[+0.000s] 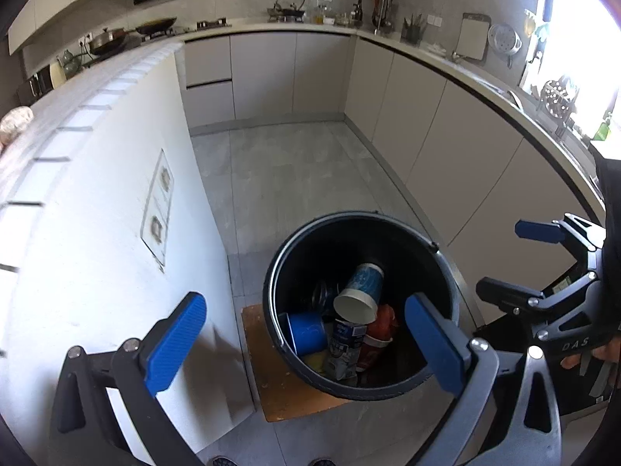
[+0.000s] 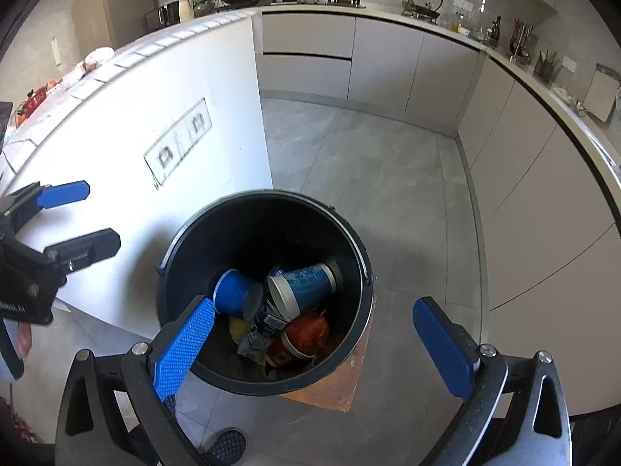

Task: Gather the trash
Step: 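Move both open tools back from the bin toward the island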

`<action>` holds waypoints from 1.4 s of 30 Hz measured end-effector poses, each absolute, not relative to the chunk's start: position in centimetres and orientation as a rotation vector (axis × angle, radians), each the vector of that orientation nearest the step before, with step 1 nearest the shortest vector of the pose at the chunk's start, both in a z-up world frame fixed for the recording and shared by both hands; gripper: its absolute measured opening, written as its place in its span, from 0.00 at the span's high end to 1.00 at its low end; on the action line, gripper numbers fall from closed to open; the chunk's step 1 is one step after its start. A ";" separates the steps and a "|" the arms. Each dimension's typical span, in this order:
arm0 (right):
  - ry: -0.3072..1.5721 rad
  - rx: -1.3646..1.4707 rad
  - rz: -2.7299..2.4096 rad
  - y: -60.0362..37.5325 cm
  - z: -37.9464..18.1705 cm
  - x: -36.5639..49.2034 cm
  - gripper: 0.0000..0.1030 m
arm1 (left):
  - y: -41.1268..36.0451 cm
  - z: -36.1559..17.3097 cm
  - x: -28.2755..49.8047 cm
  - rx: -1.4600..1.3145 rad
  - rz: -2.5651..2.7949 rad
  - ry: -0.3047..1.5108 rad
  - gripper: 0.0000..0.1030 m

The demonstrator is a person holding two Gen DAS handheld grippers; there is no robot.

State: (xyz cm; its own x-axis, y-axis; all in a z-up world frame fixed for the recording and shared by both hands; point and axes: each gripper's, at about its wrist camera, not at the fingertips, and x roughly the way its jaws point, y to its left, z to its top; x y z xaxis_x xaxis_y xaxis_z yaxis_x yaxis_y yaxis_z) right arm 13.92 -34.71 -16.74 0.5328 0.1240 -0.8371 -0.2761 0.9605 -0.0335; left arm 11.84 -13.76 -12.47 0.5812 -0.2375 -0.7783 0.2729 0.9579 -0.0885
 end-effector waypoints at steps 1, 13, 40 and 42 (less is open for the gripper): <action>0.971 -0.169 0.240 -34.6 -16.2 13.7 0.00 | -13.8 -12.0 11.7 0.041 -0.297 0.894 0.00; 0.849 -0.154 0.225 -32.4 -8.8 10.8 0.00 | -11.7 -6.2 8.8 0.026 -0.251 0.790 0.00; 0.642 -0.132 0.411 -19.0 1.0 9.3 0.00 | 4.1 0.7 4.3 -0.073 0.048 0.621 0.00; 0.632 -0.096 0.462 -17.4 1.4 10.1 0.00 | 5.7 0.7 4.3 -0.081 0.082 0.616 0.00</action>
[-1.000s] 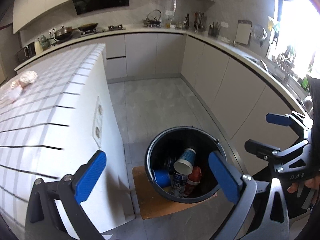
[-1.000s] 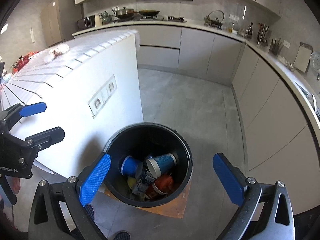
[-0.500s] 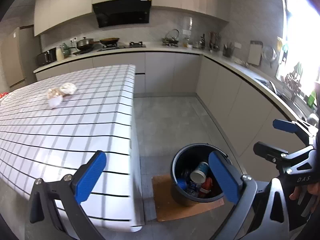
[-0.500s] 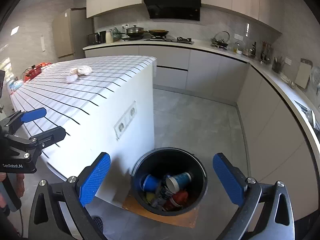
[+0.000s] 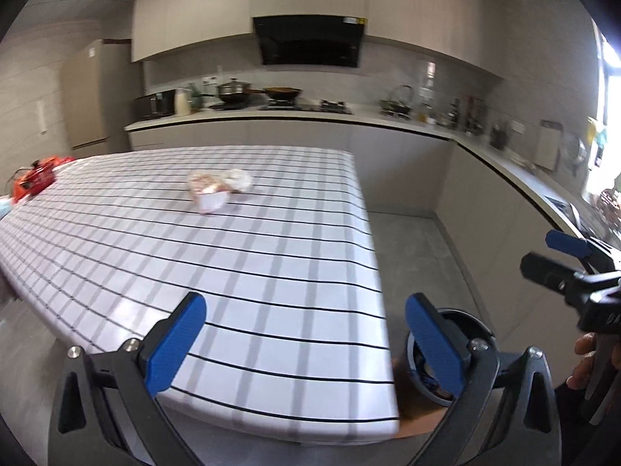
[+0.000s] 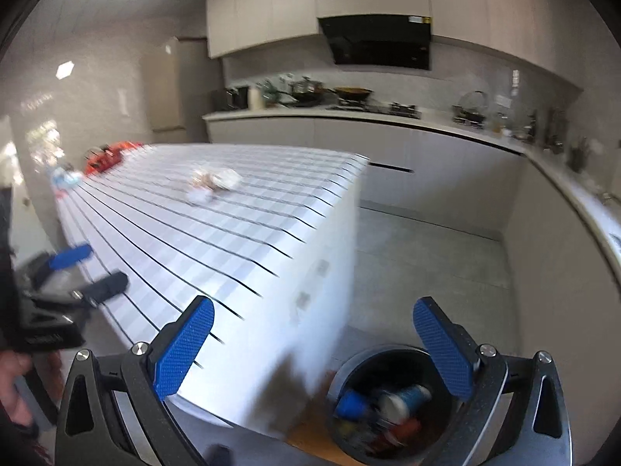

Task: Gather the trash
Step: 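Move both open tools back from the bin toward the island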

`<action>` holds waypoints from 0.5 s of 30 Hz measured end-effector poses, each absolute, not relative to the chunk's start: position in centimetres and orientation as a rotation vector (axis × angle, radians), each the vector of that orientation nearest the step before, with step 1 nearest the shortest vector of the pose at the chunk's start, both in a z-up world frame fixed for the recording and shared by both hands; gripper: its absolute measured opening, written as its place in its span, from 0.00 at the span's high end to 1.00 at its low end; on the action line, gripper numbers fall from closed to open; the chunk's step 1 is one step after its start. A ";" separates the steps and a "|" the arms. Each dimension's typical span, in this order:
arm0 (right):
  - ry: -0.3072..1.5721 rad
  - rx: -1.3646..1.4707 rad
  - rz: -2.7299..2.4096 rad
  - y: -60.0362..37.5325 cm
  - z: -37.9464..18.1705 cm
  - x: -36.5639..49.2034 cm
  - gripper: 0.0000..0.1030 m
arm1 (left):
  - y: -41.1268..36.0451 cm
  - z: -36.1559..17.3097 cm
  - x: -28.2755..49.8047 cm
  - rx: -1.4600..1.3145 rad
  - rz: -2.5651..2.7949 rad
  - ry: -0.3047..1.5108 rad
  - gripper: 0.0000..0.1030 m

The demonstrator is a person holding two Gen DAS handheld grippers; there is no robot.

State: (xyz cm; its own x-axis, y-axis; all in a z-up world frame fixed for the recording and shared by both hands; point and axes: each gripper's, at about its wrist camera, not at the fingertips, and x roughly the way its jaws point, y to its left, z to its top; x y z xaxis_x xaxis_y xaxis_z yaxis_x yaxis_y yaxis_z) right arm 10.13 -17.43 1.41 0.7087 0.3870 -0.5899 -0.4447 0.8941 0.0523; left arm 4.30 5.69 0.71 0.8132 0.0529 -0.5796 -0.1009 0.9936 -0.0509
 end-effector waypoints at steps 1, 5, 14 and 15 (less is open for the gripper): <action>0.634 -0.093 0.474 -16.6 1.5 10.6 0.00 | 6.6 0.7 4.4 -0.086 0.101 0.614 0.00; 0.682 -0.134 0.503 -12.3 1.0 12.8 0.00 | 10.0 0.4 5.7 -0.116 0.148 0.621 0.00; 0.709 -0.205 0.460 -5.9 -0.9 19.7 0.00 | 16.8 -2.2 13.4 -0.156 0.171 0.664 0.00; 0.716 -0.214 0.455 -5.1 -1.3 20.7 0.00 | 17.2 -2.4 14.2 -0.157 0.172 0.667 0.01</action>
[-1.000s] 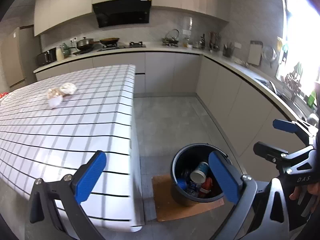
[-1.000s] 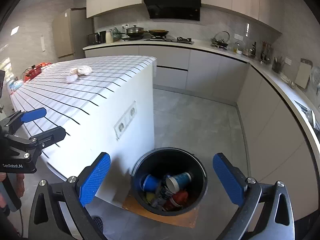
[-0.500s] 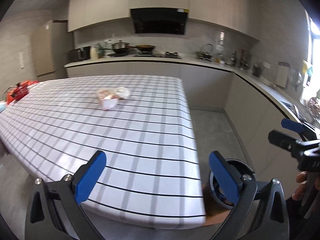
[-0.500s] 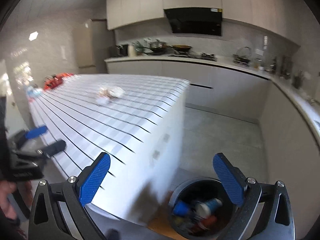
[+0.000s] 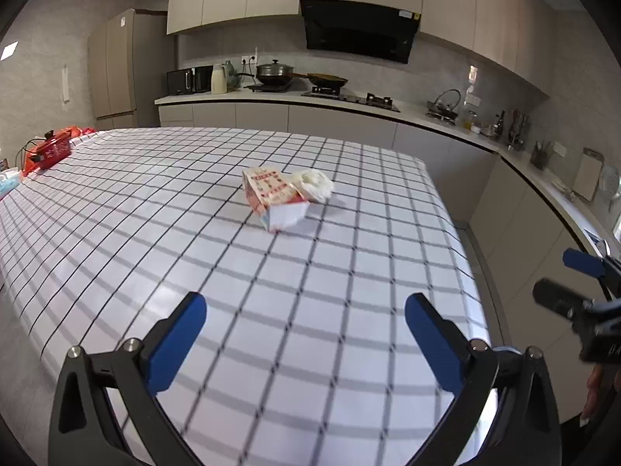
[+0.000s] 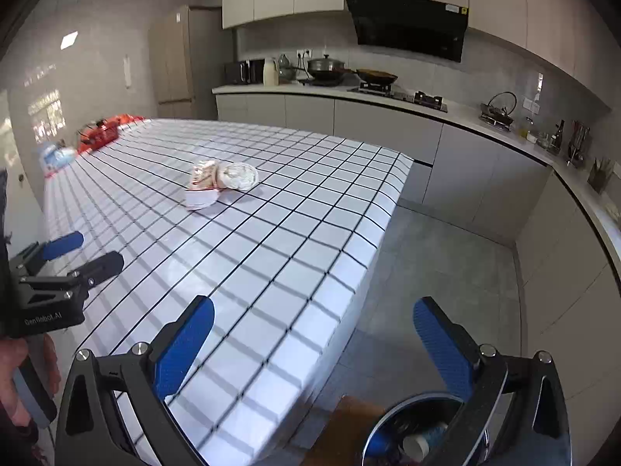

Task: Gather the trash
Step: 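Move both open tools back from the bin toward the island, then grasp the milk-tea carton with the left tool while the right tool grasps the tissue bundle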

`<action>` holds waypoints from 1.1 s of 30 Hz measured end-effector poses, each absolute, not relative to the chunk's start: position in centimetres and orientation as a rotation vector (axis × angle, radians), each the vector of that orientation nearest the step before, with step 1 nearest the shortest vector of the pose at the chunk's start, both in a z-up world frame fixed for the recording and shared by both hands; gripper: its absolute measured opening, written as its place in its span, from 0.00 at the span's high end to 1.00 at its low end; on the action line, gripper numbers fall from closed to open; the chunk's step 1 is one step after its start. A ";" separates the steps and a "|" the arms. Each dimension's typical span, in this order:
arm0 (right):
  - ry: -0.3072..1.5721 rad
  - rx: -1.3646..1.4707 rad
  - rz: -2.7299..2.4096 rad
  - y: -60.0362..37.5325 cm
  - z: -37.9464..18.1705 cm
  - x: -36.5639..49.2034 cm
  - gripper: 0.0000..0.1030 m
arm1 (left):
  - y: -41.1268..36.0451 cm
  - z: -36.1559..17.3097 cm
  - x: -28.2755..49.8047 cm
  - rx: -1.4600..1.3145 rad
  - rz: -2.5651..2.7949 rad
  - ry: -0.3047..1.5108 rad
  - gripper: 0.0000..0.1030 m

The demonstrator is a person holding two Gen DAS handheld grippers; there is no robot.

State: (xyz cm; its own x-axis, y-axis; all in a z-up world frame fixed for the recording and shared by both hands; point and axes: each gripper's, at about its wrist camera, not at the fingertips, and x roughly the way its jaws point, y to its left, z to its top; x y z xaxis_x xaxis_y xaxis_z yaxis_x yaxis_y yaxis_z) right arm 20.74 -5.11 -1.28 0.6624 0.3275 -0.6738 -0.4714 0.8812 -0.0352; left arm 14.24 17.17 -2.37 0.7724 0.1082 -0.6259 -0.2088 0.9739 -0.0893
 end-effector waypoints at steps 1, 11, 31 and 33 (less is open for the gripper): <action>0.728 -0.222 0.455 -4.1 -1.8 22.0 0.00 | 17.7 -2.7 15.5 -0.162 0.167 0.673 0.01; 0.816 -0.232 0.421 1.9 -5.4 31.7 0.00 | 21.8 -5.0 25.2 -0.183 0.138 0.735 0.01; 0.909 -0.259 0.519 14.2 -8.9 40.3 0.00 | 34.9 -6.7 29.1 -0.259 0.253 0.826 0.07; 0.910 -0.257 0.529 15.3 -9.1 41.1 0.00 | 36.1 -6.7 29.1 -0.259 0.266 0.826 0.07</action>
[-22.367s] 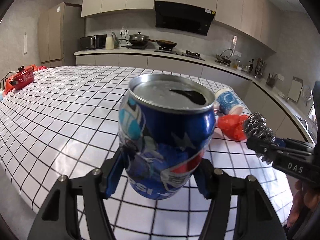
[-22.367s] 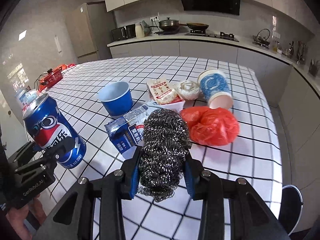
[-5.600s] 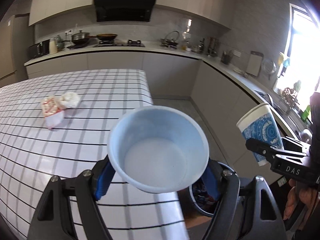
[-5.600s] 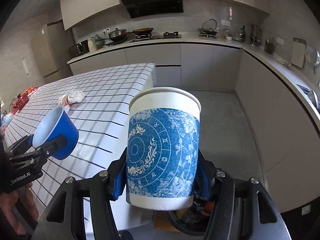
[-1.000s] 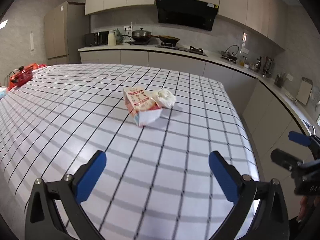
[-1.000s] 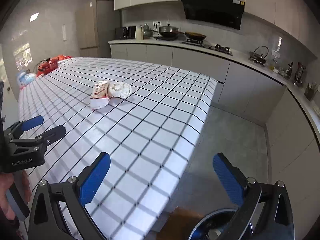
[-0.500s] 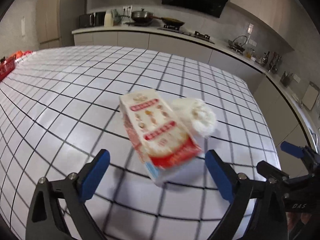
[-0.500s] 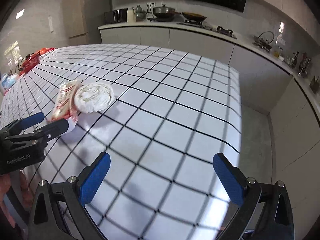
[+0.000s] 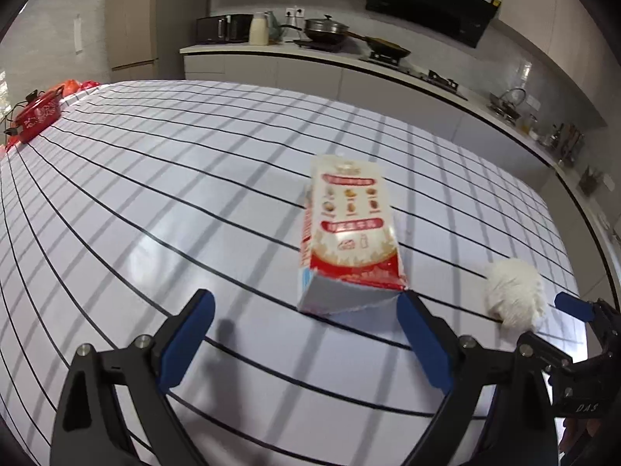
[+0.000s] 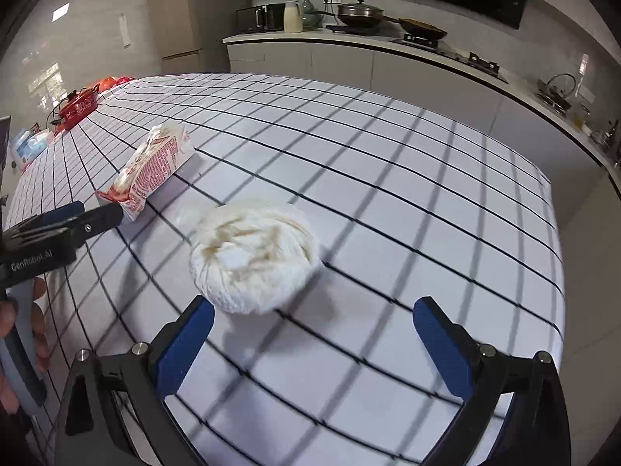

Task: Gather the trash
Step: 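Grasp the milk-tea carton with the left tool while the right tool grasps the tissue bundle, then carry the carton and tissue bundle over the black bin and open both tools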

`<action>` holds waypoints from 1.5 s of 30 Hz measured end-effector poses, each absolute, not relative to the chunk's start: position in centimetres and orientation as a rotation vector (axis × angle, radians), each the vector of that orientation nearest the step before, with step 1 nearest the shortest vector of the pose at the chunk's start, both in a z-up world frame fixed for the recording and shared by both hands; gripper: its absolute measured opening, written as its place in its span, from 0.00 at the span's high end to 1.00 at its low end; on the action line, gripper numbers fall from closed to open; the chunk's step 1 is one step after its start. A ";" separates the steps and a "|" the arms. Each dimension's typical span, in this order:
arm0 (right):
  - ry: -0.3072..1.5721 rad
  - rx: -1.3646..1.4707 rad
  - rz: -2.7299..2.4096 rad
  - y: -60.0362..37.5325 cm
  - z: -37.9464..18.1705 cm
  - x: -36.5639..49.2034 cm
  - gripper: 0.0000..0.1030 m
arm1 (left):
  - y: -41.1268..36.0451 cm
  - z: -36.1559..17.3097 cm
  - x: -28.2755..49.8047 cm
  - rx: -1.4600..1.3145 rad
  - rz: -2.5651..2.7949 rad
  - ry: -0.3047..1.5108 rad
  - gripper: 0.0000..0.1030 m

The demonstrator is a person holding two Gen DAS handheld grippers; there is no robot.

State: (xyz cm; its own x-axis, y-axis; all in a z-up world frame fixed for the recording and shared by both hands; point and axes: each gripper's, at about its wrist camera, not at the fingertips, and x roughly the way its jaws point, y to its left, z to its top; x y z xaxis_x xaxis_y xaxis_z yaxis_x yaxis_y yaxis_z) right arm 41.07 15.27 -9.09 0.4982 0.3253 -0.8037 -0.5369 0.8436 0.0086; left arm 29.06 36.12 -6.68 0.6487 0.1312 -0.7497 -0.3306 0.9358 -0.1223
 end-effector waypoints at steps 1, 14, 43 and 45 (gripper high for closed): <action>0.910 -0.253 0.530 15.7 -9.2 41.4 0.00 | 36.8 -6.7 28.9 -0.263 0.273 0.825 0.08; 0.932 -0.200 0.496 18.0 -9.2 45.7 0.00 | 36.3 -6.2 32.8 -0.230 0.173 0.843 0.12; 0.890 -0.160 0.441 14.9 -5.7 42.5 0.62 | 33.1 -4.2 30.3 -0.209 0.088 0.828 0.50; 0.882 -0.155 0.432 14.1 -5.3 41.4 0.62 | 32.4 -4.1 29.5 -0.208 0.083 0.828 0.50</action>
